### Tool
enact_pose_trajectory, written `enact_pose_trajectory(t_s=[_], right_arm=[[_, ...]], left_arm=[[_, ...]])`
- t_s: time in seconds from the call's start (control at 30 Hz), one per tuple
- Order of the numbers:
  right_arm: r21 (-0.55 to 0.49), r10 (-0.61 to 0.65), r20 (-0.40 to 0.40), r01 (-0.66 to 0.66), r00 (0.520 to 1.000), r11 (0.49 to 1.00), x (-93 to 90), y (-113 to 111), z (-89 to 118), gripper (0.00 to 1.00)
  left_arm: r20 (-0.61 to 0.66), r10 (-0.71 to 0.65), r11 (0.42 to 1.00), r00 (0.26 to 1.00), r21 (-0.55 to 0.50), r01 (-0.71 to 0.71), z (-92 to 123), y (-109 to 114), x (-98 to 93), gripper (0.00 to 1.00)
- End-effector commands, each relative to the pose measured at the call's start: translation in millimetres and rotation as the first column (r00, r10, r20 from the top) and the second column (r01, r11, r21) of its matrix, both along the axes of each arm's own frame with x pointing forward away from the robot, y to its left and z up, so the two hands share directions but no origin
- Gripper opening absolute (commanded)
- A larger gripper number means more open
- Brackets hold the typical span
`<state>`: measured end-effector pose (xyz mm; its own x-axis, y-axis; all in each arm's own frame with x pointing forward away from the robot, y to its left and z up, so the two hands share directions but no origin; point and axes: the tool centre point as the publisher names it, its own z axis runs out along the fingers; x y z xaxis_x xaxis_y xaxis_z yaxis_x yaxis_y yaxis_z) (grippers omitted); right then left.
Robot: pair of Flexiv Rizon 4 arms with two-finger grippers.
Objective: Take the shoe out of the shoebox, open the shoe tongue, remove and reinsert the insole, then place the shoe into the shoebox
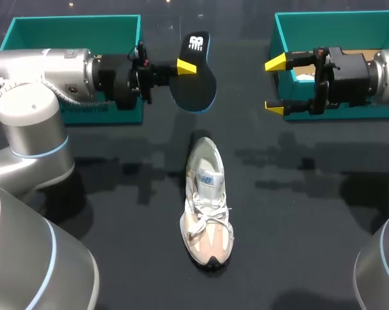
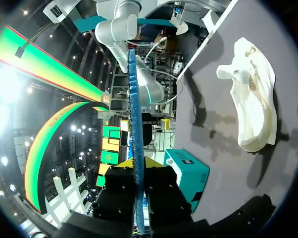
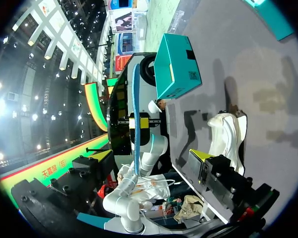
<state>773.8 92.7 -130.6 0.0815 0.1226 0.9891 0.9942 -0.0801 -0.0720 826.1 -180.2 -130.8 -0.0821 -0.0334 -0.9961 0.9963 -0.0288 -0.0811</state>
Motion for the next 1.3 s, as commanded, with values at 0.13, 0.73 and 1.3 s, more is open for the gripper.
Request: enact_pose_trajectory(t_s=[0.13, 0.73, 1.3], right_arm=[[0.008, 0.029, 0.005, -0.029, 1.000, 1.000, 2.0, 22, -3, 1.00], [-0.037, 0.101, 0.052, -0.099, 0.993, 0.994, 3.5, 45, -12, 1.00], [-0.042, 0.142, 0.052, -0.140, 0.989, 0.989, 5.2, 62, -19, 0.74]], left_arm=[[0.014, -0.004, 1.000, 1.000, 0.001, 0.004, -4, -7, 5.9, 0.00], [0.086, 0.000, 0.999, 0.996, 0.036, -0.003, -20, -23, 16.5, 0.00], [0.112, 0.000, 0.999, 0.994, 0.052, -0.006, -27, -38, 17.4, 0.00]])
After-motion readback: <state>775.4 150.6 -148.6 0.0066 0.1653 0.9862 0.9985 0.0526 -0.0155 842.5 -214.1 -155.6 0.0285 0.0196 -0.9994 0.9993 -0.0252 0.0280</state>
